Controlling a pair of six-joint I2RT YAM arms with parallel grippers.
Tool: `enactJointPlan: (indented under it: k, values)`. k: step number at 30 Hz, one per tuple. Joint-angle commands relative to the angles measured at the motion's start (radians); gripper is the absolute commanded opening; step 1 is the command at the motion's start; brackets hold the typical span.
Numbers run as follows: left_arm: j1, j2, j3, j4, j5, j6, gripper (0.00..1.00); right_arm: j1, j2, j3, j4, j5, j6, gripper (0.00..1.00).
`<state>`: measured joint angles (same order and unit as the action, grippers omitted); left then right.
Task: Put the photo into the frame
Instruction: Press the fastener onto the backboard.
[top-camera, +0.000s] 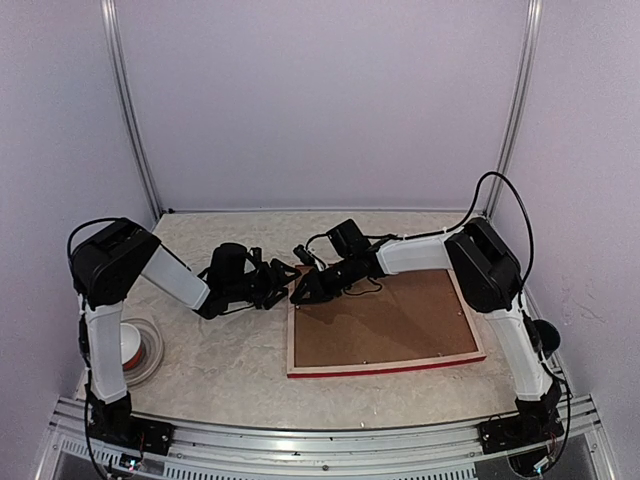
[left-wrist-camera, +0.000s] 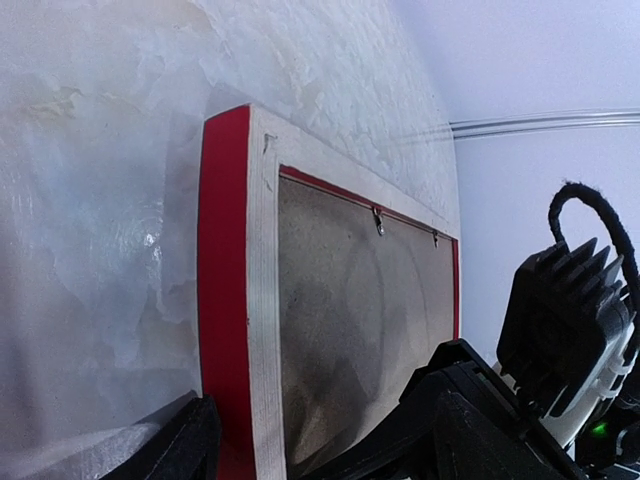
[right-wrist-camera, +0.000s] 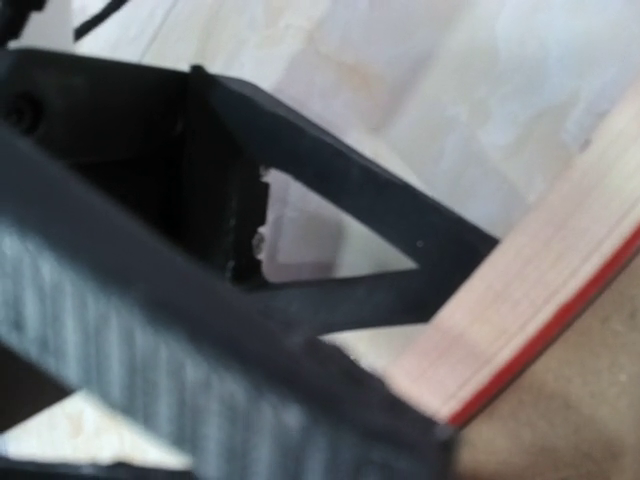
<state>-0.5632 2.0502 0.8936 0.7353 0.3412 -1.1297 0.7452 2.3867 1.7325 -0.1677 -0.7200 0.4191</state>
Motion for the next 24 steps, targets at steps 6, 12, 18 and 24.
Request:
enactJointPlan:
  k: [6, 12, 18, 24]
  values:
    - [-0.009, 0.029, 0.043, 0.054, 0.081, -0.011, 0.73, 0.052, 0.074, -0.034, 0.071, -0.193, 0.066, 0.24]
    - [0.018, 0.007, 0.010, 0.066, 0.099, -0.008, 0.73, 0.038, 0.027, -0.044, 0.004, -0.086, 0.015, 0.24]
    - [0.031, -0.028, -0.032, 0.068, 0.074, -0.005, 0.73, -0.003, -0.135, -0.104, 0.007, 0.043, -0.009, 0.26]
    - [0.036, -0.054, -0.056, 0.072, 0.062, -0.003, 0.73, -0.058, -0.281, -0.203, 0.092, 0.104, 0.030, 0.28]
